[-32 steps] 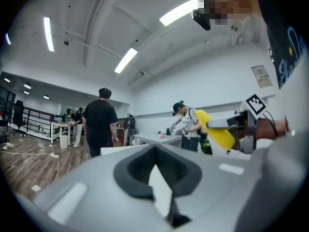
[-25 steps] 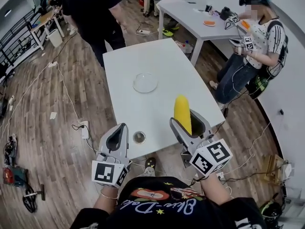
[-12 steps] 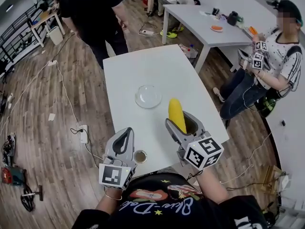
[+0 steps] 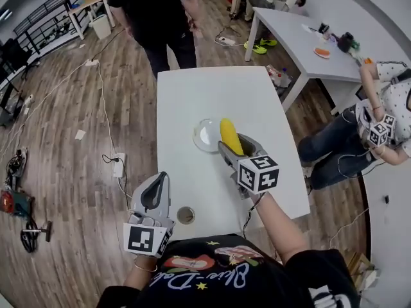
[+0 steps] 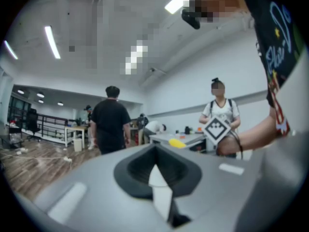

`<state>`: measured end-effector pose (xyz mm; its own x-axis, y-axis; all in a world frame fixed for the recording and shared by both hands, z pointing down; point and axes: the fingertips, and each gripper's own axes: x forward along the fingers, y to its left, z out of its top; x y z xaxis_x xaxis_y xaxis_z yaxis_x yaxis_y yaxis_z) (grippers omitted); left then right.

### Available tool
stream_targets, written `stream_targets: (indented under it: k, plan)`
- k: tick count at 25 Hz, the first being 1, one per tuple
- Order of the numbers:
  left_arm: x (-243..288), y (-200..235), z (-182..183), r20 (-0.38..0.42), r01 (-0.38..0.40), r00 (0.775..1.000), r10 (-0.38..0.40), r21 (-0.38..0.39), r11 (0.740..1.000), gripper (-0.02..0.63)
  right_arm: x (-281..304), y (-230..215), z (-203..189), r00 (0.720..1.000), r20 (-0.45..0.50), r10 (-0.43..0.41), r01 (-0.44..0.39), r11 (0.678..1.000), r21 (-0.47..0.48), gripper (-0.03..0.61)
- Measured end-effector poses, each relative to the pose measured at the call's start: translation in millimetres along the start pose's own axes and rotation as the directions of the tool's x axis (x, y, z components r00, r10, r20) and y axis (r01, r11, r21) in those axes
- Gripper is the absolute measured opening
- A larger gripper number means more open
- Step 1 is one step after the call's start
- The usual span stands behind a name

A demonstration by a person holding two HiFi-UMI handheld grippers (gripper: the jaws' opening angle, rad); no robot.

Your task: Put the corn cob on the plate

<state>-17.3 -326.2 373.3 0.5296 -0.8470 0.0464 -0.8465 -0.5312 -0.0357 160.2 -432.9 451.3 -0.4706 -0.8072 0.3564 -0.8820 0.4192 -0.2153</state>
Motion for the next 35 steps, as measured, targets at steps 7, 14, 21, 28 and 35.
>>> stream_targets:
  k: [7,14,21,28,35]
  plan:
    - [-33,29,-5,-0.042,-0.153,0.987,0.153,0.006,0.988,-0.008,75,-24,-21,0.991,-0.134,-0.004,0.002,1.000,-0.020,0.256]
    - [-56,48,-14,-0.078,-0.257,0.963,0.256,0.004,0.966,-0.008,131,-41,-51,0.962,-0.272,-0.037,0.013,0.996,-0.090,0.256]
    - [-70,59,-21,-0.096,-0.310,0.946,0.309,-0.002,0.951,-0.008,158,-48,-70,0.928,-0.364,-0.078,0.016,0.985,-0.172,0.256]
    - [-61,61,-14,-0.058,-0.303,0.952,0.302,-0.021,0.953,-0.008,174,-45,-84,0.907,-0.411,-0.089,0.001,0.978,-0.210,0.256]
    - [-59,62,-16,-0.069,-0.293,0.954,0.291,-0.016,0.956,-0.008,177,-48,-97,0.895,-0.433,-0.107,0.002,0.972,-0.236,0.256]
